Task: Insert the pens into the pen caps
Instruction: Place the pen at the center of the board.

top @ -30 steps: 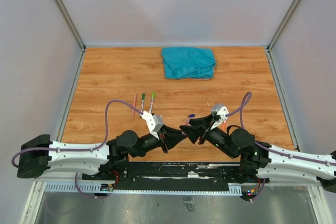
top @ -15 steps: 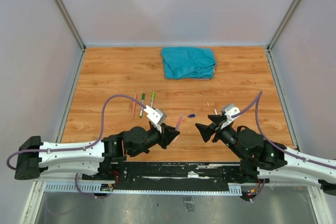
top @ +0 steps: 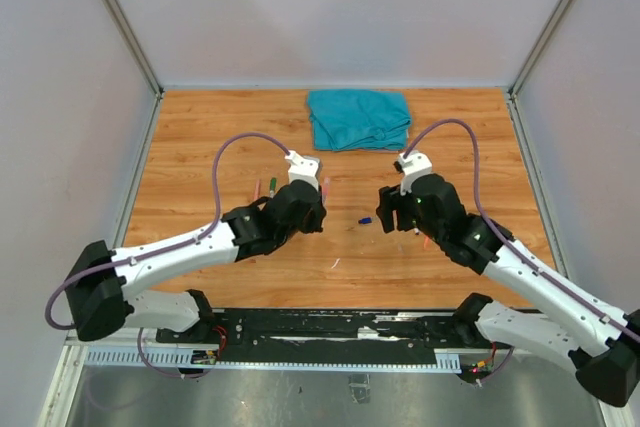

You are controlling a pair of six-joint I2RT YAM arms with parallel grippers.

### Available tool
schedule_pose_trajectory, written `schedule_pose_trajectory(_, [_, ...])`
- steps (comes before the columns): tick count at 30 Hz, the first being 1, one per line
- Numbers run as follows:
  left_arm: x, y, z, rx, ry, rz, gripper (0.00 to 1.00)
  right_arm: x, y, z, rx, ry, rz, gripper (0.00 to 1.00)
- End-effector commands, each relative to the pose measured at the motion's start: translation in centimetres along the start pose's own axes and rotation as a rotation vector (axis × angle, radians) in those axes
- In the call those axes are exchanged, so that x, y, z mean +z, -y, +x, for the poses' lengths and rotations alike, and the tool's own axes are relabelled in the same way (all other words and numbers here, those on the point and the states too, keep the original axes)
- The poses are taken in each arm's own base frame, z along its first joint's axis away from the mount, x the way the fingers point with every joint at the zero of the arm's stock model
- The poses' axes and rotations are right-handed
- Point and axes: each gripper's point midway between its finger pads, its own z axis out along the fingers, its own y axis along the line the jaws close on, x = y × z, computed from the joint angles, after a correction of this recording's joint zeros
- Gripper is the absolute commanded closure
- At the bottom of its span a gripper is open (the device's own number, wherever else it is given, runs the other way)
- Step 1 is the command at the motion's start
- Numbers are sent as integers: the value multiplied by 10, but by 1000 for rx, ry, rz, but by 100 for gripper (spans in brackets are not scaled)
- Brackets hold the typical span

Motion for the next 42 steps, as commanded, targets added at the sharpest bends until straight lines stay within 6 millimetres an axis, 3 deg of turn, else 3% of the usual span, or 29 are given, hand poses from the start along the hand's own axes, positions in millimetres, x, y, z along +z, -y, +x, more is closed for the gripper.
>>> schedule_pose_trajectory(1, [22, -32, 12, -28, -127, -102, 100, 5, 1, 12, 192, -39, -143, 33])
schedule_pose_trajectory(5, [45, -56, 29, -20, -221, -182, 99, -2, 12, 19, 254, 16, -126, 32])
schedule_pose_trajectory(10, [65, -66, 41, 7, -288, -217, 100, -5, 15, 42, 282, -9, -109, 31])
schedule_pose_trajectory(22, [103, -105, 42, 14, -346, -333, 100, -6, 17, 55, 293, -24, -101, 29])
schedule_pose_trajectory(38, [120, -129, 56, 5, -377, -420, 98, -8, -4, 57, 245, -91, -223, 29])
schedule_pose_trajectory(42, [122, -132, 62, 10, -391, -429, 89, -8, -5, 57, 247, -90, -228, 29])
